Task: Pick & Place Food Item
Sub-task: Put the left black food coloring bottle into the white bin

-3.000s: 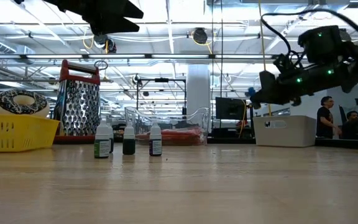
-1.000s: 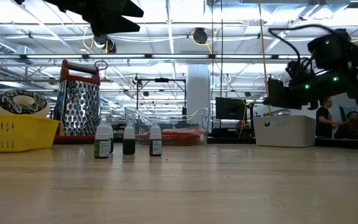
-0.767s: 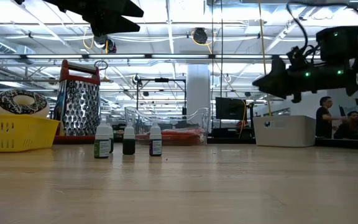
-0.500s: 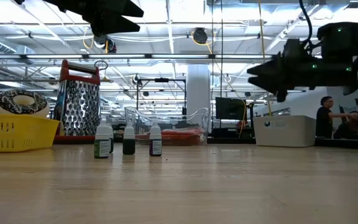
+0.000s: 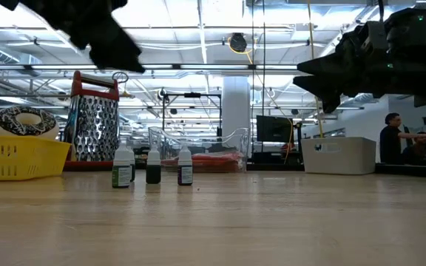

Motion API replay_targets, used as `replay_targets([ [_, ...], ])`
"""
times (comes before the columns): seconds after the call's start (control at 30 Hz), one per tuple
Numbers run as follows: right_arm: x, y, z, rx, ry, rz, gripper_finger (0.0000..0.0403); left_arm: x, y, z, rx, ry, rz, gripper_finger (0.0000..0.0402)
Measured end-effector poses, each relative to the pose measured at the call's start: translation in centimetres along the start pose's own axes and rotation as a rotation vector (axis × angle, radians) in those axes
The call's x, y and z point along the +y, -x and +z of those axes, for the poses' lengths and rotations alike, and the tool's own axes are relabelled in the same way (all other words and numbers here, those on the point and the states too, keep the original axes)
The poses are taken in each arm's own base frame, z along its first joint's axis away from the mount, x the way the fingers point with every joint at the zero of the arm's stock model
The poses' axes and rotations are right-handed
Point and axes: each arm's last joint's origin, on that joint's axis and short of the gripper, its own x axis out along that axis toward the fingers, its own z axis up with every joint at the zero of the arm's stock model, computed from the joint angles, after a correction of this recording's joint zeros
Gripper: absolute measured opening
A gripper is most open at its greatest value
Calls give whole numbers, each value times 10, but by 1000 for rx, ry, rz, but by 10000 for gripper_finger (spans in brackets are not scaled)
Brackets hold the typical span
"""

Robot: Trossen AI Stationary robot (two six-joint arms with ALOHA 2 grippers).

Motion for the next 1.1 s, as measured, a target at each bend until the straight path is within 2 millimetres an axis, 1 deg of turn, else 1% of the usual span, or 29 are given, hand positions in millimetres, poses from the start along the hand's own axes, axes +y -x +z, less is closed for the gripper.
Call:
replay_targets([
  [0.17, 2, 0, -1, 3, 28, -9, 160, -5, -7, -16, 134, -59, 21, 296],
  [0.43, 2, 0, -1, 3, 26, -7, 160, -13, -43, -44, 304, -123, 64, 296],
  [0.57, 2, 0, -1, 3, 26, -7, 160, -13, -59, -55, 351, -118, 90, 296],
  [0.8, 2, -1, -1, 3, 44, -6, 160, -10, -84, -68, 382, -109, 117, 296],
  [0.93, 2, -1, -1, 3, 44, -6, 160, -6, -91, -75, 415, -105, 137, 296],
  [1.1, 2, -1, -1, 6, 44, -7, 160, -4, -93, -79, 438, -111, 145, 296],
])
